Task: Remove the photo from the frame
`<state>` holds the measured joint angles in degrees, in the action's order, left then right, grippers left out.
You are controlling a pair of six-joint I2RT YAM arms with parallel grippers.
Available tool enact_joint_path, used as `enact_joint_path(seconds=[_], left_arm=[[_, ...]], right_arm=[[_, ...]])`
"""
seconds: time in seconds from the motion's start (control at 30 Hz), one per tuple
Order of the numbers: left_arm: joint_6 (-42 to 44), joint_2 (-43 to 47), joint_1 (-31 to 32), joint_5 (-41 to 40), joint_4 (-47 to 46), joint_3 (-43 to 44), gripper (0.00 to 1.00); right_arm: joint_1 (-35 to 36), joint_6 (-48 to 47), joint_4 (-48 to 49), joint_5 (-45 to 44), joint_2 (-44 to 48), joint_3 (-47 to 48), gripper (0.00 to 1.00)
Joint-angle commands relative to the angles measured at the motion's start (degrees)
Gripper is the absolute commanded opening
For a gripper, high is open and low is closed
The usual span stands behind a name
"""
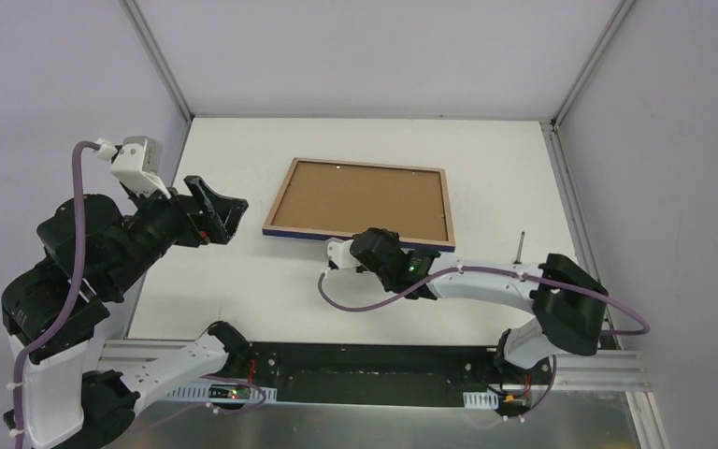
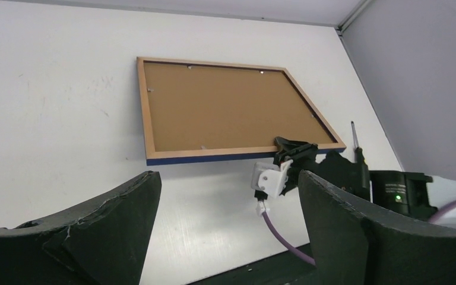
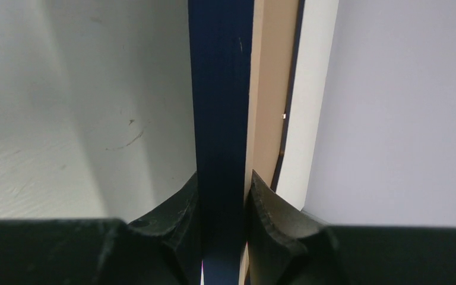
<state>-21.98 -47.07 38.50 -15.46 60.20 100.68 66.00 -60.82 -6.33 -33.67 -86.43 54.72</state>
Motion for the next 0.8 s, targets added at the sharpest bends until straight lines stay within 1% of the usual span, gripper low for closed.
enact_joint_path(seconds=[0.0,0.17,0.43,0.5,0.57,0.7,0.77], left_arm=[[0.6,0.4,-0.6,0.9,2.3,-0.2,0.88],[-1.3,0.9,-0.6,3.1,2.5,-1.7,0.88],[-4.3,-0.1,-0.6,5.5,2.5,-2.9,0.85],[-4.7,-0.1,-0.6,5.1,2.5,-3.1,0.85],[-5.4,0.1,-0.6,4.6,2.5,-3.6,0.84],[-7.0,0.5,-0.6,4.6,2.5,-4.4,0.84],[-7.8,0.7,-0.6,5.0,2.4,-4.7,0.83]], right_arm=[[-4.4,-5.1,17.0,3.0,-4.7,-4.2,0.00],[-10.5,-10.1,24.5,8.2,-10.4,-4.6,0.00],[-17.5,-14.8,31.8,15.9,-18.0,-3.4,0.00],[-19.1,-14.8,32.7,17.7,-18.7,-3.6,0.05],[-20.6,-14.0,34.5,18.4,-19.7,-3.9,0.13],[-23.0,-13.1,37.5,19.0,-22.1,-3.7,0.17],[-23.7,-12.8,37.7,19.4,-22.3,-3.9,0.26]])
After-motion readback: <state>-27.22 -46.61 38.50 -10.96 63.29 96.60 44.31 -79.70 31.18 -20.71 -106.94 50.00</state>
